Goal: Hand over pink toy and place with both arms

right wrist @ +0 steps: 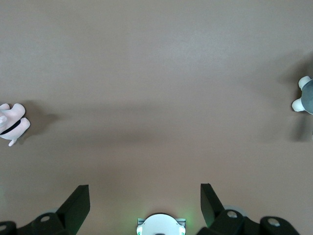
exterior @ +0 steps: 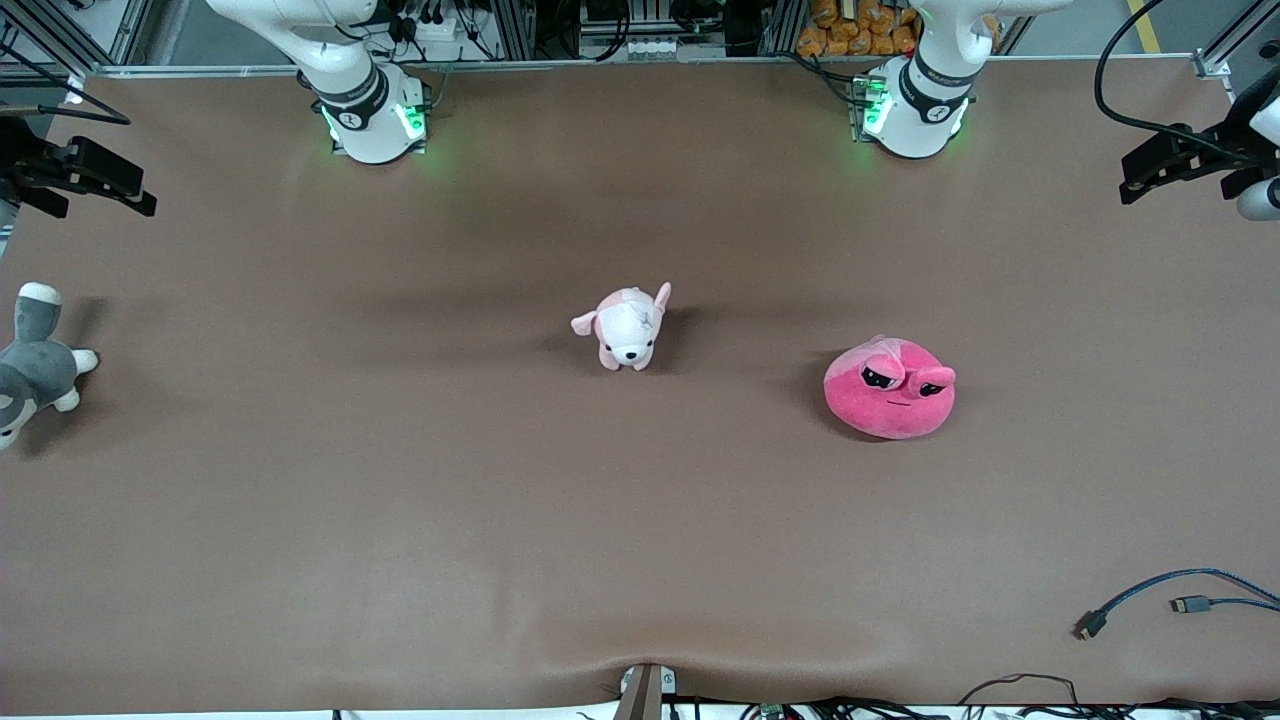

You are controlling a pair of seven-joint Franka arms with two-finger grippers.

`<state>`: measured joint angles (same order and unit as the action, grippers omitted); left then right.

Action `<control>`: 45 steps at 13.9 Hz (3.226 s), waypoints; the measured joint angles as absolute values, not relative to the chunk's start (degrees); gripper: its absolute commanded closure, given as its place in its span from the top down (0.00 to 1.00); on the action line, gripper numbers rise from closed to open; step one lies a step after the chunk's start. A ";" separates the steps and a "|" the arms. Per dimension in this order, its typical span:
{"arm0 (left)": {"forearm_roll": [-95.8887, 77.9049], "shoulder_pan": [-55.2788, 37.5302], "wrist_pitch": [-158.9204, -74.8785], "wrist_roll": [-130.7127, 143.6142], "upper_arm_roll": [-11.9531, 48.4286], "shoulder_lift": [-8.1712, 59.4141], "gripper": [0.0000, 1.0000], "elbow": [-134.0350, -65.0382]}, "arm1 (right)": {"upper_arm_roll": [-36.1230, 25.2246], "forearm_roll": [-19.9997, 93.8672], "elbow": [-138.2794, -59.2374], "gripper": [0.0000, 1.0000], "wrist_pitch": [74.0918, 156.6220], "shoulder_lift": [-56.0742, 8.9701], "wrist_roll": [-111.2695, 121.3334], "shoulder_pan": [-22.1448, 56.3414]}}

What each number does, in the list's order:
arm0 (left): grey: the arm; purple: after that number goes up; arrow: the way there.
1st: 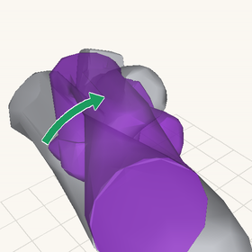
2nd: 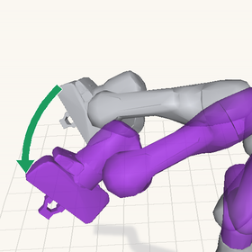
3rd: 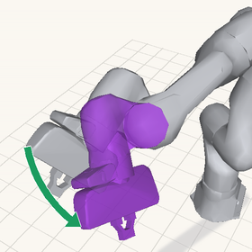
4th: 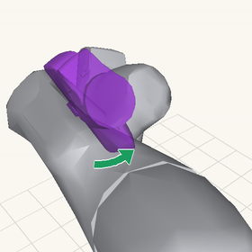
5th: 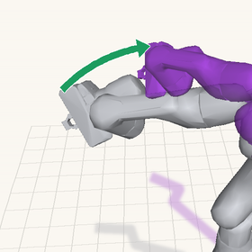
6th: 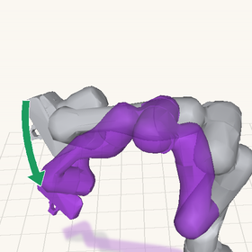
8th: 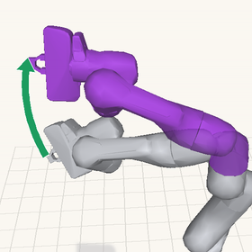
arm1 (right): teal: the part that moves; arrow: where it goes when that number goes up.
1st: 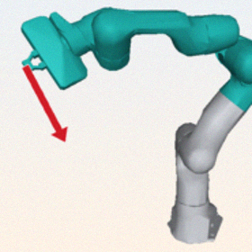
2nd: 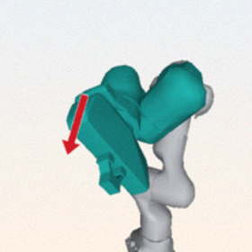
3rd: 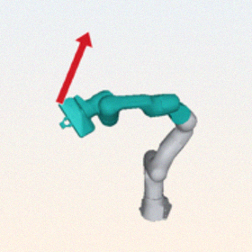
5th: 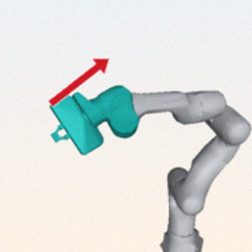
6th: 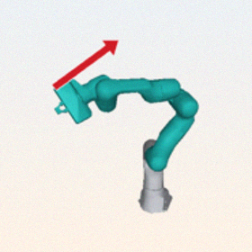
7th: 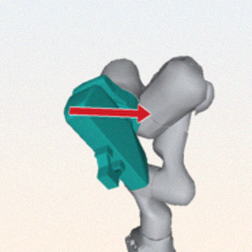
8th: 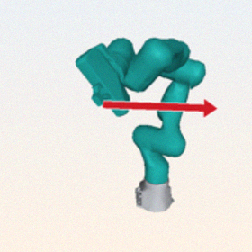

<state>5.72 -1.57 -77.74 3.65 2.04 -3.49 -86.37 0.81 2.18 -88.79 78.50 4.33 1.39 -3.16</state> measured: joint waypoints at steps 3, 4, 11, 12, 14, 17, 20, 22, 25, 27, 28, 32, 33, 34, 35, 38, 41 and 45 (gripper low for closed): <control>5.72 -1.57 -77.70 6.49 2.06 -3.31 1.00 -86.39 | 0.80 2.18 -88.79 1.00 78.50 4.33 1.39 -3.16; 5.72 -1.60 -77.72 7.90 2.10 -3.18 1.00 -86.44 | 0.80 2.18 -88.79 1.00 78.50 4.33 1.39 -3.16; 3.96 -1.73 -81.09 21.68 2.27 -2.25 1.00 -90.07 | 0.80 2.19 -88.79 1.00 78.50 4.33 1.39 -3.16; 3.91 -1.78 -81.74 23.56 2.40 -2.20 1.00 -90.87 | 0.80 2.19 -88.78 1.00 78.50 4.33 1.39 -3.16; 3.47 -1.91 -83.32 26.98 2.55 -2.14 1.00 -92.45 | 0.80 2.19 -88.78 1.00 78.50 4.33 1.39 -3.16; 2.29 -1.92 -86.09 31.33 2.56 -2.13 1.00 -95.04 | 0.80 2.21 -88.77 1.00 78.50 4.33 1.39 -3.16; 1.57 -1.96 -89.04 35.52 2.62 -2.12 1.00 -97.71 | 0.80 2.21 -88.77 1.00 78.50 4.33 1.39 -3.16; 0.74 -1.97 -90.97 37.56 2.64 -2.12 1.00 -99.66 | 0.80 2.21 -88.77 1.00 78.50 4.33 1.39 -3.16; -0.44 -1.98 -93.39 41.91 2.65 -2.12 1.00 -102.24 | 0.80 2.21 -88.76 1.00 78.50 4.33 1.39 -3.16; -0.93 -2.00 -94.88 45.19 2.90 -2.12 1.00 -103.82 | 0.80 2.21 -88.76 1.00 78.50 4.33 1.39 -3.16; -1.11 -2.02 -95.60 47.00 3.20 -2.12 1.00 -104.68 | 0.80 2.21 -88.76 1.00 78.50 4.33 1.39 -3.16; -3.79 -2.16 -99.09 55.58 3.70 -2.11 1.00 -108.34 | 0.80 2.21 -88.76 1.00 78.50 4.33 1.39 -3.16; -4.74 -2.17 -100.15 58.26 3.70 -2.07 1.00 -109.21 | 0.80 2.21 -88.76 1.00 78.50 4.33 1.39 -3.16; -5.43 -2.17 -101.11 61.43 3.74 -1.94 1.00 -109.94 | 0.80 2.21 -88.76 1.00 78.50 4.33 1.39 -3.17; -6.00 -2.18 -101.94 64.79 3.93 -1.61 1.00 -110.43 | 0.80 2.21 -88.76 1.00 78.50 4.33 1.39 -3.17; -6.39 -2.24 -104.57 74.10 4.96 0.70 1.00 -110.91 | 0.78 2.21 -88.76 1.00 78.50 4.33 1.39 -3.17; -7.86 -2.22 -107.88 79.04 5.17 4.20 1.00 -110.97 | 0.76 2.21 -88.76 1.00 78.50 4.33 1.39 -3.18; -11.81 -1.81 -111.28 81.67 5.03 7.35 1.00 -110.99 | 0.76 2.21 -88.76 1.00 78.50 4.33 1.39 -3.18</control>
<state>-11.81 -1.81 -111.28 81.67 5.03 7.35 -110.99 0.76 2.21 -88.76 78.50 4.33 1.39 -3.18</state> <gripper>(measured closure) 0.000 0.000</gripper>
